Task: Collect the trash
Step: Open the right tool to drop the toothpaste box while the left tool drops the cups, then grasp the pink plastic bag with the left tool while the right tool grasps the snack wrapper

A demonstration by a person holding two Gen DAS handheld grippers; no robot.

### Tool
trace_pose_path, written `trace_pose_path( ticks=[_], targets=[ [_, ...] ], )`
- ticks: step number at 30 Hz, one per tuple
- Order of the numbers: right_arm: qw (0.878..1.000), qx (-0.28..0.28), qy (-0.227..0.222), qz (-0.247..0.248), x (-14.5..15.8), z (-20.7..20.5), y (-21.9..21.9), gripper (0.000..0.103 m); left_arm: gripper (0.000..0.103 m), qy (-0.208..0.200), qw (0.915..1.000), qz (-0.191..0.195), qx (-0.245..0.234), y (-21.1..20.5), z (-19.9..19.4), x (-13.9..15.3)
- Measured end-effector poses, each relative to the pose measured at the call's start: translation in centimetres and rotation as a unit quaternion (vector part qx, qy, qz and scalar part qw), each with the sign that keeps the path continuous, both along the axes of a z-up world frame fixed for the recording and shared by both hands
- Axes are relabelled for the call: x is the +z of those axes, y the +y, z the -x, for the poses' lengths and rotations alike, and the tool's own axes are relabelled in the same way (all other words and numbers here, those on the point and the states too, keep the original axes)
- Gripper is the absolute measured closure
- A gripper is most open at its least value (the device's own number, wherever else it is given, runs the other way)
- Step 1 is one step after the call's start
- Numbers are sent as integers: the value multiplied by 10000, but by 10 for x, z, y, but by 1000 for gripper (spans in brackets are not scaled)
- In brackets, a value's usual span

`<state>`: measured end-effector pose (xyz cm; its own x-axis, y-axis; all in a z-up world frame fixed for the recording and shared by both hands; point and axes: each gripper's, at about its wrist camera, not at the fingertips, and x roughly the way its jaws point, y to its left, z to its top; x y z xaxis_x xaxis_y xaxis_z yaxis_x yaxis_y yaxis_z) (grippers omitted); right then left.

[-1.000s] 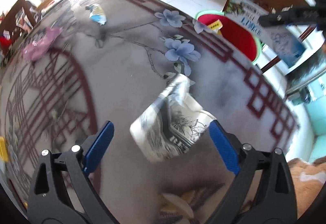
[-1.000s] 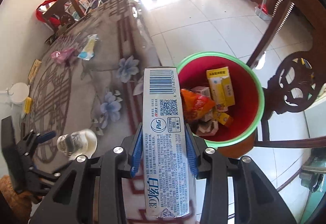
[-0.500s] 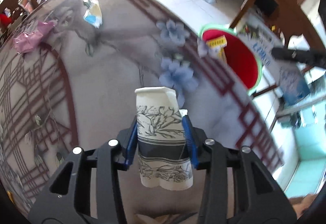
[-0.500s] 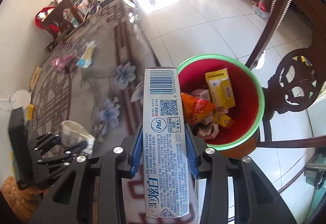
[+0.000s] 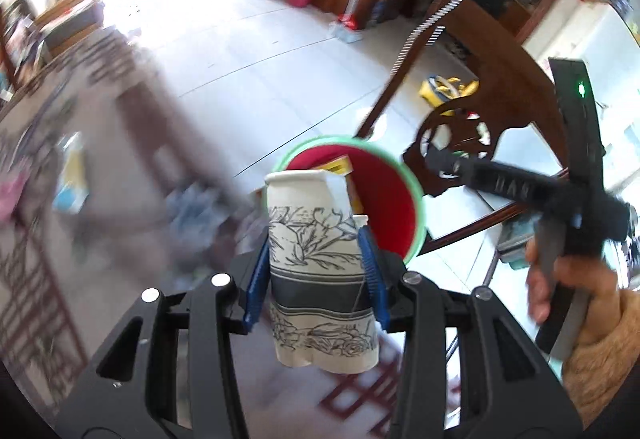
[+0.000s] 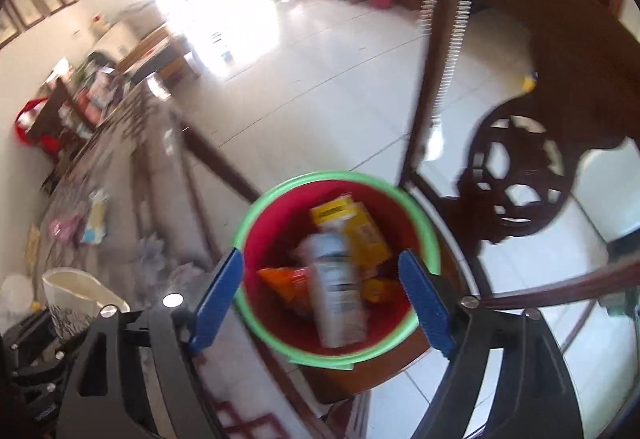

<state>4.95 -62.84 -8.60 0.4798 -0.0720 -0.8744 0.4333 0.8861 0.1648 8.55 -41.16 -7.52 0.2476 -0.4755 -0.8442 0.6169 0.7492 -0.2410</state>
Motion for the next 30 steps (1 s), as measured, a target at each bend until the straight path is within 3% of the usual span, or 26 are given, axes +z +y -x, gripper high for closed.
trace_pose_path(
  ticks=[3,5,7,8,13,16,21,25,28,30],
  targets=[
    [9994,-316,-25,105,5,18,-16,19,55,1,9996,113,-260,-32,-2,2],
    [9984,-545,-41,157,9,31,-26,19,28,29,9994,209,-284,-45,-4,2],
    [9975,-669,-40,237,15,39,-30,16,24,71,9993,315,-194,-47,-5,2],
    [9970,-703,-34,319,19,43,-30,15,17,99,9993,318,-163,-45,-6,2],
    [9970,-403,-94,654,35,37,-3,8,15,87,9986,233,463,7,-13,0],
    [9980,210,-168,570,38,13,38,7,14,163,9926,175,1189,68,-15,-5],
    [9914,1265,131,306,22,-38,119,7,14,356,9695,23,2424,173,-2,-14],
    [9759,2147,320,-210,6,-87,197,7,14,438,9486,-74,3132,244,16,-18],
    [9685,2463,121,-350,5,-116,241,7,14,493,9373,-79,3450,283,18,-22],
    [9647,2631,-62,-129,4,-138,270,7,14,473,9300,-51,3644,303,14,-22]
  ],
)
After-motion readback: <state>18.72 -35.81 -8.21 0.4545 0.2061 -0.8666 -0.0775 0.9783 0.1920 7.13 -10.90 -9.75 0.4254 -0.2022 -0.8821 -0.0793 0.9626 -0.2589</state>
